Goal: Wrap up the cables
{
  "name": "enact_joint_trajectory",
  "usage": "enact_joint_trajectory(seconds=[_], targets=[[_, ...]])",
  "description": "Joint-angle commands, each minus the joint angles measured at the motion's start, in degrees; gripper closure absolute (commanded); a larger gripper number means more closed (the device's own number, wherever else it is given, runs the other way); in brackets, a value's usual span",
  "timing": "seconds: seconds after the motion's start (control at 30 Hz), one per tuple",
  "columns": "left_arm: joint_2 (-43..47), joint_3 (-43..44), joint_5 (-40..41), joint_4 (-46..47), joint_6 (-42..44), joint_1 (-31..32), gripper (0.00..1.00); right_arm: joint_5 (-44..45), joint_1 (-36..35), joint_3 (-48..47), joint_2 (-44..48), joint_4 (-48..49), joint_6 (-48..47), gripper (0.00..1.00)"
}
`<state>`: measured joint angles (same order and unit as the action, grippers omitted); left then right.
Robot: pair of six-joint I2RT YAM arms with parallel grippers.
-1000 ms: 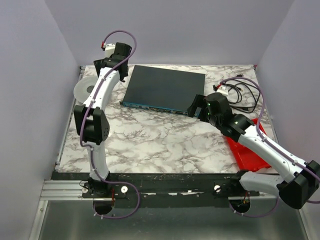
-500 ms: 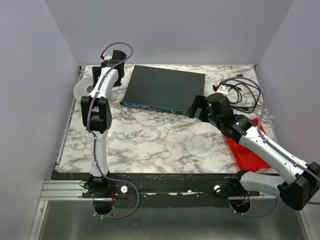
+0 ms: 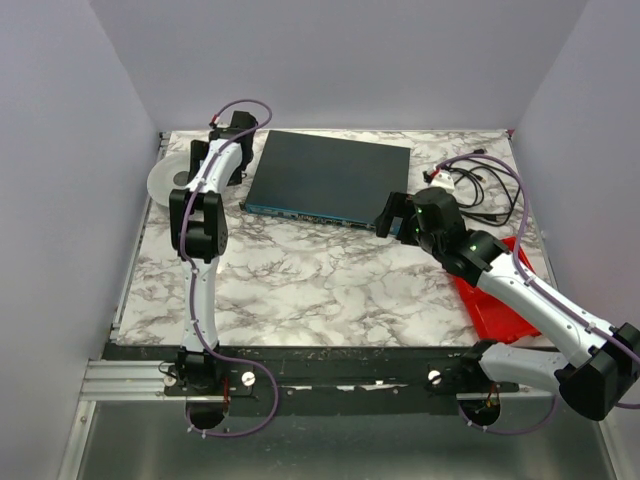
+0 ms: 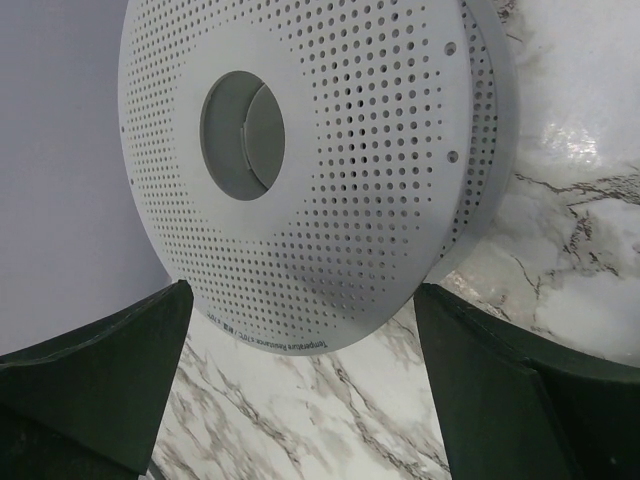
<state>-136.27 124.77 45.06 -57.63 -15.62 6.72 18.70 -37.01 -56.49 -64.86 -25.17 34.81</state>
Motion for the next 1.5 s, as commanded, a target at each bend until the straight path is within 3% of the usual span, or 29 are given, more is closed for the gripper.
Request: enact_joint_trajectory(seconds=[0.0,0.17,0.43,0.73,1.0,1.3,1.47], targets=[[-1.45,-0.39,4.51,-0.92,1.79,-0.28,0.06,-0.07,0.01,0.28,-0.42,1.88,-1.66,0.0],[-1.99,-1.28,6.23,0.0,2.73,-0.48,0.11,0.52,0.04,0.91,-0.16,2.65,-1.87,0.0],[-2.42,-1.9,8.0,2.69,5.85,-0.92,0.33,0.44,0.02,2.35,-0.06,3.97,-1.26,0.0],[-1.82,-2.29,6.44,3.31,6.31,-1.45,0.65,0.87,0.03,3.2,-0.04,4.77,-1.23,0.0],[1.28,-1.9,5.35,2.66,5.18,-1.19,1.0,1.18,0.01,4.42,0.68,5.3,-0.41,0.0],[9.5,-5.74,4.89,1.85,1.96,3.3,1.0,1.58,0.04,4.87,1.44,5.85,0.15,0.0],[16.43,-8.76,0.87,-2.98,-5.35,4.52,1.0,1.0,0.02,4.3,1.56,5.77,-0.09,0.0]])
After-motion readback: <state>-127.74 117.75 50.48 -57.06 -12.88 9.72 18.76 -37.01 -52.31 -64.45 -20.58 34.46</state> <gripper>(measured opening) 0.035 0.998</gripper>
